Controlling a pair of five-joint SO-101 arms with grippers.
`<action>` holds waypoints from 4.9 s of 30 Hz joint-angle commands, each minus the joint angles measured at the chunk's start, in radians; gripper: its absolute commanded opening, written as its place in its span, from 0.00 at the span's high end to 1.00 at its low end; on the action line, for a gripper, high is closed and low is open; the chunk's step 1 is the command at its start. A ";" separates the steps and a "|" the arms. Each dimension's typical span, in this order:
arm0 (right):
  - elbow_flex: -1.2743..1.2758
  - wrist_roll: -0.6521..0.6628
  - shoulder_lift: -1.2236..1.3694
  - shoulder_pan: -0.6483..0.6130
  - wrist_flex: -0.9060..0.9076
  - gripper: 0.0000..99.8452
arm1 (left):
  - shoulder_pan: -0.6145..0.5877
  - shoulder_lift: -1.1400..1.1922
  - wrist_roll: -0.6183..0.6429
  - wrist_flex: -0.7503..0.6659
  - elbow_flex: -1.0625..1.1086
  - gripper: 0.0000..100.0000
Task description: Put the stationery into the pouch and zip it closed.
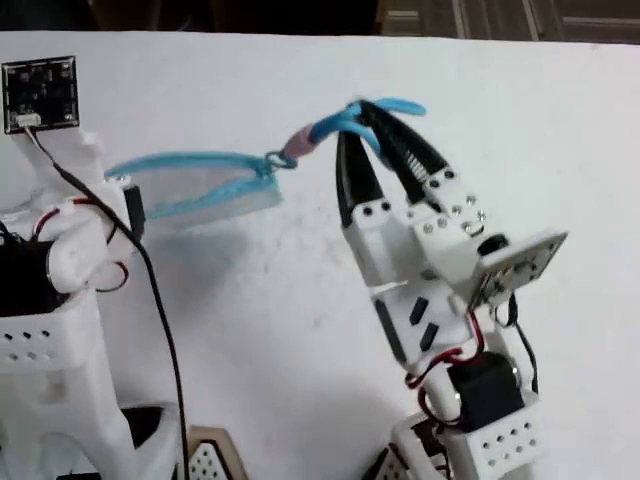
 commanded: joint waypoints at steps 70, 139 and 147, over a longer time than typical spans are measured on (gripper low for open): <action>-0.572 0.212 0.633 -0.311 -0.010 0.98 | 0.229 -0.257 0.163 -0.114 0.230 0.81; -2.031 0.115 2.201 0.432 0.268 0.98 | 0.321 -0.447 0.020 0.204 -0.496 0.98; -2.010 0.175 2.198 0.458 0.234 0.98 | 0.320 -0.447 0.020 0.203 -0.565 0.98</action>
